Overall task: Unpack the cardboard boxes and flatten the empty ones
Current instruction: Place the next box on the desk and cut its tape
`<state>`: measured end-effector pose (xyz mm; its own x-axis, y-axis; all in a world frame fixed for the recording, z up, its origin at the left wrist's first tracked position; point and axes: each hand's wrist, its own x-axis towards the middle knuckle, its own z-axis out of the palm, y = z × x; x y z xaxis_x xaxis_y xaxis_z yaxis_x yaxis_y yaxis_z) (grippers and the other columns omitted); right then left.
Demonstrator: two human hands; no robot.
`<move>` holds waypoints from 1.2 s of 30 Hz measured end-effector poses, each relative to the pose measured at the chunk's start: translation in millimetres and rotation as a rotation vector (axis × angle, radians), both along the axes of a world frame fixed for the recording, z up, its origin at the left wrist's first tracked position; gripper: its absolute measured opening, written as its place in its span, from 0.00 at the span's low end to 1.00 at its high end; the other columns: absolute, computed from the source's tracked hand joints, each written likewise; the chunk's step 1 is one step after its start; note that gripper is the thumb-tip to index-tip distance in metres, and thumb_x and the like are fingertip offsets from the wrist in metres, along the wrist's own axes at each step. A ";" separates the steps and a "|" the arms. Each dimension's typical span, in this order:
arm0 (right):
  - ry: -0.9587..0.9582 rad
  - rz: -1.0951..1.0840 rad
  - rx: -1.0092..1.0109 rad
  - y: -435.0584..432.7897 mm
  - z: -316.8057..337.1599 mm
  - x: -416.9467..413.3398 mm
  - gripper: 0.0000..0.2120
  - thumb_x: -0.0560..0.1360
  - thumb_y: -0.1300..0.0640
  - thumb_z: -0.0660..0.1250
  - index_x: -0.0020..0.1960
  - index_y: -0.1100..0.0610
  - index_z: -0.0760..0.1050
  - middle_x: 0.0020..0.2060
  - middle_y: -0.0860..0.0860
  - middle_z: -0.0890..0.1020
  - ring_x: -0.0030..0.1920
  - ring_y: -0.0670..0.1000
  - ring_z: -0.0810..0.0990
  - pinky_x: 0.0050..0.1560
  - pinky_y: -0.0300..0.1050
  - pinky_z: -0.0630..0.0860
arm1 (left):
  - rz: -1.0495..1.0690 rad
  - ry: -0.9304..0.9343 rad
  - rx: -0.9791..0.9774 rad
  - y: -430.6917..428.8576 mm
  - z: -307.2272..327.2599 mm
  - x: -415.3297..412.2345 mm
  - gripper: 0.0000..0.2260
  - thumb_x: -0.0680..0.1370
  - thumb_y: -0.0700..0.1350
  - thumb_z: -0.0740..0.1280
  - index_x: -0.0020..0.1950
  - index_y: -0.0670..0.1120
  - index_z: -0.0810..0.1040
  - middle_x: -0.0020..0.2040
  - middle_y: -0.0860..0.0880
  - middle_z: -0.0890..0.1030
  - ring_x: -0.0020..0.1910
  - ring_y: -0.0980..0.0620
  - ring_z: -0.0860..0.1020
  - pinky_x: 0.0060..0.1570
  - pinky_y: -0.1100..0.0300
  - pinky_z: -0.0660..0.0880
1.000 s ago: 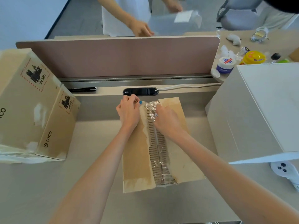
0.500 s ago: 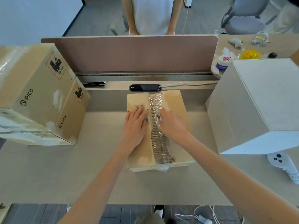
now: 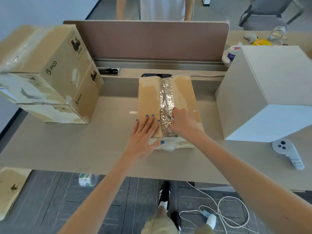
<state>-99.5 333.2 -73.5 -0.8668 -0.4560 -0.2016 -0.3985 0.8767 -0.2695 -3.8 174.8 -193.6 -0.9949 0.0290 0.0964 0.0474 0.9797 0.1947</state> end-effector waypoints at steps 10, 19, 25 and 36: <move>-0.064 -0.009 -0.054 20.3 2.2 40.6 0.13 0.72 0.65 0.62 0.56 0.61 0.71 0.44 0.54 0.69 0.51 0.59 0.75 0.43 0.44 0.65 | 0.059 0.082 -0.137 7.5 -8.7 2.0 0.25 0.81 0.57 0.49 0.77 0.51 0.60 0.78 0.45 0.63 0.77 0.41 0.60 0.75 0.43 0.55; -0.037 0.010 -0.064 26.0 -1.2 52.6 0.11 0.73 0.65 0.61 0.55 0.62 0.72 0.44 0.55 0.69 0.49 0.60 0.75 0.43 0.45 0.66 | 0.082 0.052 -0.183 5.4 -7.9 -3.3 0.26 0.81 0.57 0.48 0.78 0.50 0.63 0.78 0.45 0.63 0.77 0.41 0.60 0.75 0.43 0.56; -0.033 0.019 -0.058 22.2 -1.0 54.1 0.12 0.71 0.66 0.62 0.54 0.62 0.71 0.43 0.55 0.69 0.46 0.58 0.73 0.43 0.45 0.66 | 0.078 0.025 -0.206 -0.2 -3.7 -8.5 0.27 0.81 0.56 0.52 0.79 0.50 0.60 0.79 0.46 0.61 0.78 0.42 0.58 0.75 0.42 0.54; 0.160 0.058 -0.169 48.4 -45.1 68.3 0.09 0.78 0.63 0.58 0.58 0.59 0.64 0.37 0.55 0.76 0.36 0.61 0.78 0.33 0.48 0.67 | 0.017 0.060 -0.093 -4.1 5.6 -3.8 0.29 0.80 0.56 0.60 0.79 0.48 0.62 0.78 0.47 0.63 0.78 0.45 0.60 0.75 0.41 0.54</move>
<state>-31.3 381.5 -118.6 -0.8529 -0.5217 0.0193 -0.4963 0.7988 -0.3401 -7.6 170.7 -188.0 -0.9879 0.0241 0.1532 0.0398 0.9942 0.1000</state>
